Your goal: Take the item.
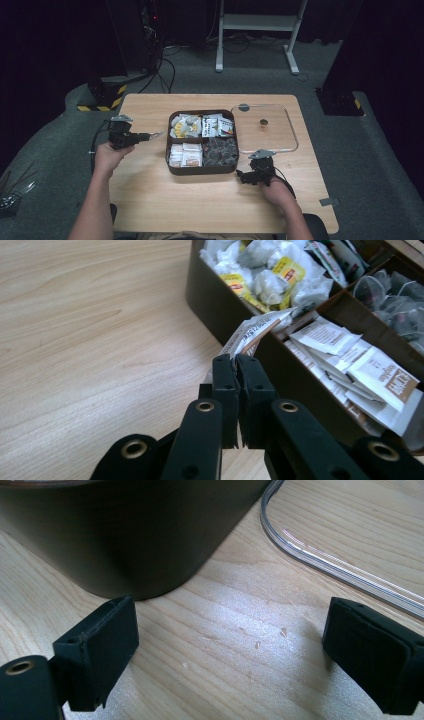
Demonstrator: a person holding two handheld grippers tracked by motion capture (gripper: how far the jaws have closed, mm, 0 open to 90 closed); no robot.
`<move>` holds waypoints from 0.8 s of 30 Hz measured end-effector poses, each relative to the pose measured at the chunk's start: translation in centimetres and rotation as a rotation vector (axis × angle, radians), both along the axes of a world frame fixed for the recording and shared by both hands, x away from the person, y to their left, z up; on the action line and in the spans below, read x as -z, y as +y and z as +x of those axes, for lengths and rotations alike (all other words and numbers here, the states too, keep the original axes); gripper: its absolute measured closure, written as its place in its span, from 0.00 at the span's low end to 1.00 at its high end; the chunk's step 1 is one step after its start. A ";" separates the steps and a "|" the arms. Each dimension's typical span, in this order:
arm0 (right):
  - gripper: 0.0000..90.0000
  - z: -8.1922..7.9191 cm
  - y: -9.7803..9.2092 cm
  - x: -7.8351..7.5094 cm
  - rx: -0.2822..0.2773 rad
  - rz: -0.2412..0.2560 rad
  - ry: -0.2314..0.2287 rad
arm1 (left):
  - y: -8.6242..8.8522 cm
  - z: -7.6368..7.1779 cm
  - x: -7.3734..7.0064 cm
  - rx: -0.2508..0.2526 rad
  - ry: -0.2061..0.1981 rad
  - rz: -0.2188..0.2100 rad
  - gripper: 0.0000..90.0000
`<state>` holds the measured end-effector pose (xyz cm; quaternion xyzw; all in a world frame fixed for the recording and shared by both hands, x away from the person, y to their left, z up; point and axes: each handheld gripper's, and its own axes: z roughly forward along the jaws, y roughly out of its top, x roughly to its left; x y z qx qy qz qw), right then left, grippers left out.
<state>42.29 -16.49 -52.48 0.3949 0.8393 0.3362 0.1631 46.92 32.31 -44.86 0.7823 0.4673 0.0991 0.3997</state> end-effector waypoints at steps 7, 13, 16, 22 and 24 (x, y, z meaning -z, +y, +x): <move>0.09 0.0 0.0 0.0 0.000 0.000 0.000 | 0.7 0.6 1.3 -0.026 0.027 0.022 0.97; 0.09 0.0 0.0 0.0 0.000 -0.001 0.000 | 0.7 1.4 2.7 -0.049 0.065 0.063 0.97; 0.09 0.0 0.0 0.0 0.000 -0.001 0.000 | 0.4 1.7 3.2 -0.046 0.070 0.097 0.97; 0.09 0.0 0.0 0.0 0.000 -0.001 -0.001 | 0.0 2.0 4.1 -0.027 0.095 0.103 0.97; 0.09 0.0 0.0 0.0 0.000 -0.001 -0.001 | -0.1 2.0 4.3 -0.022 0.100 0.095 0.97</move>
